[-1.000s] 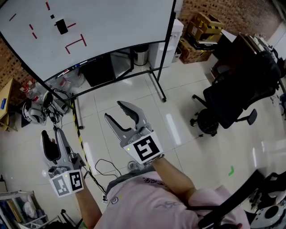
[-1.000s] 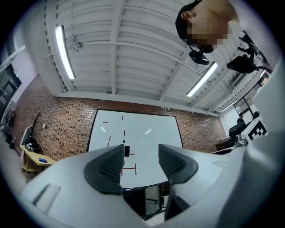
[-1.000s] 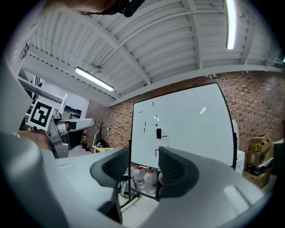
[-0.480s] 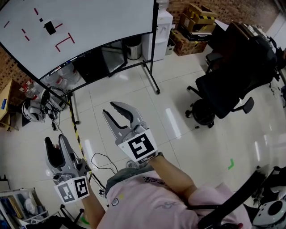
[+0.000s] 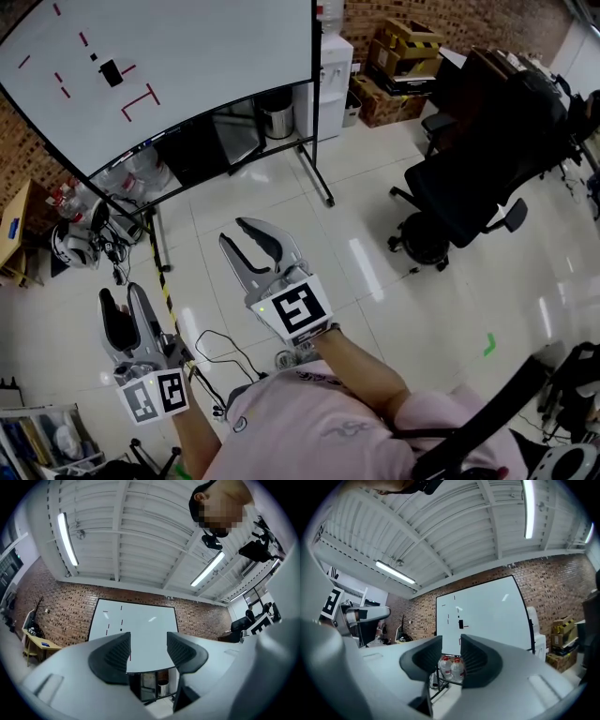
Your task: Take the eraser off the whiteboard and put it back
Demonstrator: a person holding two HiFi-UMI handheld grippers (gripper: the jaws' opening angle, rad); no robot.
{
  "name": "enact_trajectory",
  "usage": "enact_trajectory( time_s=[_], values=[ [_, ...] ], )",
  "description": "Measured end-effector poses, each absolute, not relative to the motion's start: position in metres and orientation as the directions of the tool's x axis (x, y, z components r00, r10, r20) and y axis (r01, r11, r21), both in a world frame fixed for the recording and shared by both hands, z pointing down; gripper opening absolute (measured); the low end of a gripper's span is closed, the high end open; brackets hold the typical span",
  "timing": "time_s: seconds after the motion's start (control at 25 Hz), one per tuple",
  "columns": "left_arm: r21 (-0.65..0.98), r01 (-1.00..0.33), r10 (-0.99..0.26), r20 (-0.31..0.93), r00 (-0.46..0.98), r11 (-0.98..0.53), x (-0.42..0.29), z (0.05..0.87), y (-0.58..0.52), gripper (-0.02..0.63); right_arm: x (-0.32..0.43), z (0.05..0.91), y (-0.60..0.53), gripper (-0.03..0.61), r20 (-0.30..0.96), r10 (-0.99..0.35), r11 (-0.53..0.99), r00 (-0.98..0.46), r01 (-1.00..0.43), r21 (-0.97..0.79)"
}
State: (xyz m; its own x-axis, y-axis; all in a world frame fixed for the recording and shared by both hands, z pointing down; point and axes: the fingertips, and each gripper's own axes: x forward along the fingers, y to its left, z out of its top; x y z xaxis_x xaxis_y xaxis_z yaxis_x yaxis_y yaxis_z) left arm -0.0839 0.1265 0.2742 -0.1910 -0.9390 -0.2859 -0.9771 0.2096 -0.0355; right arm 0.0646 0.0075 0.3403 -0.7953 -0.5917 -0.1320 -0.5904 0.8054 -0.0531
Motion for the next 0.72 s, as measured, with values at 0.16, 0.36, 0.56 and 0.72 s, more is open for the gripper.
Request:
enact_trajectory(
  time_s=[0.16, 0.36, 0.56, 0.72],
  values=[
    [-0.024, -0.979, -0.942, -0.277, -0.188, 0.202, -0.084, 0.279, 0.135, 0.232, 0.069, 0.337, 0.02, 0.115, -0.139, -0.604, 0.796, -0.785, -0.602, -0.063],
    [-0.019, -0.983, -0.943, -0.284, -0.171, 0.184, -0.079, 0.279, 0.141, 0.23, 0.073, 0.332, 0.03, 0.115, -0.147, -0.607, 0.793, -0.781, -0.608, -0.038],
    [-0.018, -0.985, -0.945, -0.287, -0.158, 0.171, -0.072, 0.277, 0.144, 0.23, 0.077, 0.331, 0.037, 0.115, -0.14, -0.607, 0.792, -0.782, -0.61, -0.021],
    [-0.012, -0.986, -0.943, -0.293, -0.156, 0.166, -0.068, 0.277, 0.143, 0.232, 0.08, 0.332, 0.038, 0.115, -0.146, -0.597, 0.797, -0.789, -0.604, 0.009]
  ],
)
